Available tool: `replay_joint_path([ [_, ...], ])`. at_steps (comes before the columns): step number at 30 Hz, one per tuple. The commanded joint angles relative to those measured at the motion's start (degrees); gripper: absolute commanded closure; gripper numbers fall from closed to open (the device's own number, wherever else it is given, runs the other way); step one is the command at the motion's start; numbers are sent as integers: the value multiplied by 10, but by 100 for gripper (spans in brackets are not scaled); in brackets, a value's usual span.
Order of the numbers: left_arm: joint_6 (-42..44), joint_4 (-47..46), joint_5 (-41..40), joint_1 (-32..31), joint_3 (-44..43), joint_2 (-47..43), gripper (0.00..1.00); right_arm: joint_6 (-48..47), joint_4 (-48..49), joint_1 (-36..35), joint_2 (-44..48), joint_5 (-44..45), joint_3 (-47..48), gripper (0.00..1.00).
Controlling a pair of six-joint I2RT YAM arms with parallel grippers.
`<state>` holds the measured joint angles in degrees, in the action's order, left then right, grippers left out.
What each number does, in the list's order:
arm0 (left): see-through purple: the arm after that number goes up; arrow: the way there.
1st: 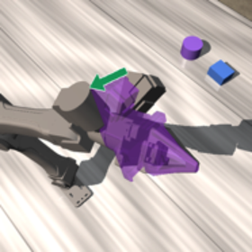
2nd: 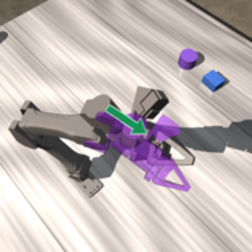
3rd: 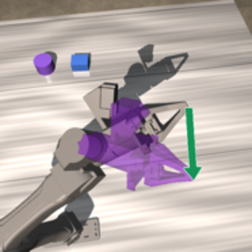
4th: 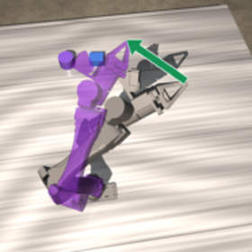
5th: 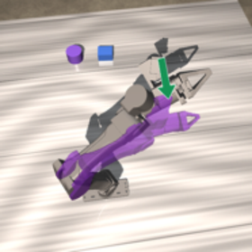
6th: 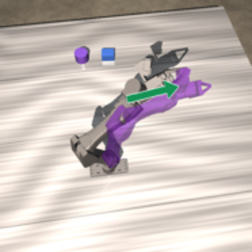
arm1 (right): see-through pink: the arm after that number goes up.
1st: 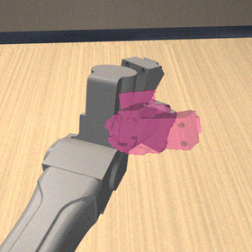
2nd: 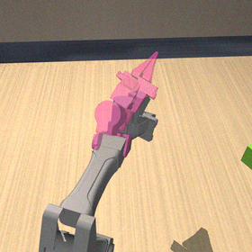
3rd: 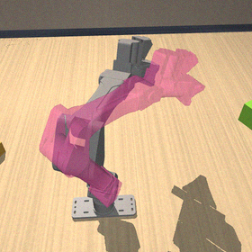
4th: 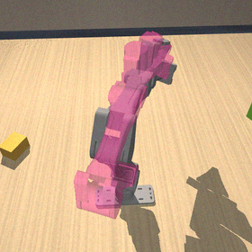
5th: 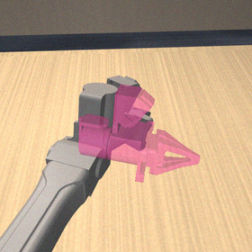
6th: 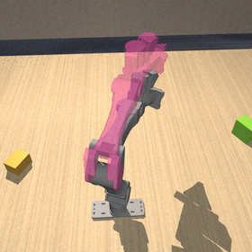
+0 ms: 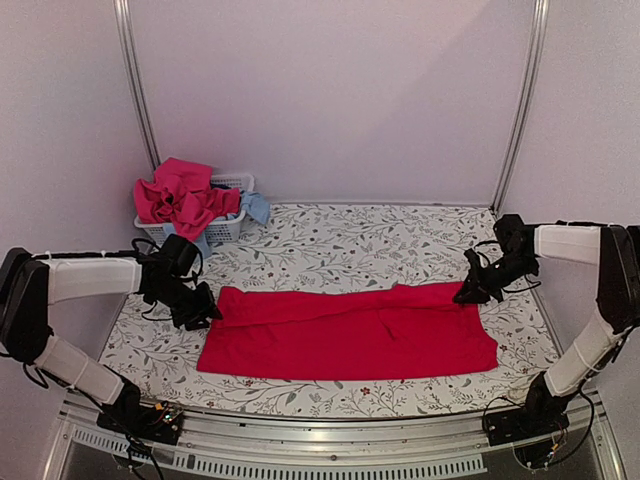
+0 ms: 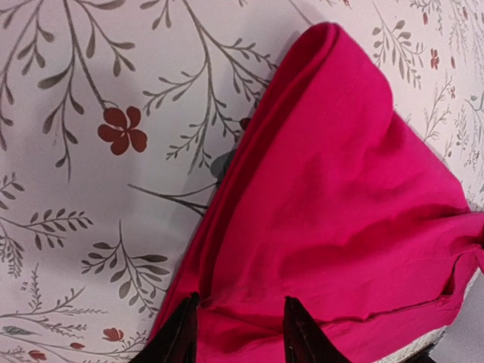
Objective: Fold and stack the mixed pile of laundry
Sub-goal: Fold the 1/3-folded T-shirt at the center of the board.
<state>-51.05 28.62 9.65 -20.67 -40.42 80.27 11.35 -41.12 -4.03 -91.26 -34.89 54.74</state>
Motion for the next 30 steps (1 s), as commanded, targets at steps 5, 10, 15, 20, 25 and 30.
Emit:
replay_joint_path([
  [5, -4, -4, -10, 6, -4, 32, 66, 2, -1, 3, 23, -1, -10, 100],
  [10, -3, 10, -19, 7, -11, 44, 67, 3, 0, 3, 23, -1, -9, 100],
  [15, -1, 4, -21, 9, -8, 43, 67, 5, 3, 3, 21, -1, -11, 100],
  [20, 7, -4, -19, 9, -20, 46, 78, 5, 4, 3, 21, 0, -13, 100],
  [25, 10, 5, -27, 9, -37, 36, 96, 6, 3, 3, 22, 5, -8, 100],
  [30, 17, 31, -38, 10, -68, 26, 100, 10, 0, 3, 25, 21, 22, 100],
])
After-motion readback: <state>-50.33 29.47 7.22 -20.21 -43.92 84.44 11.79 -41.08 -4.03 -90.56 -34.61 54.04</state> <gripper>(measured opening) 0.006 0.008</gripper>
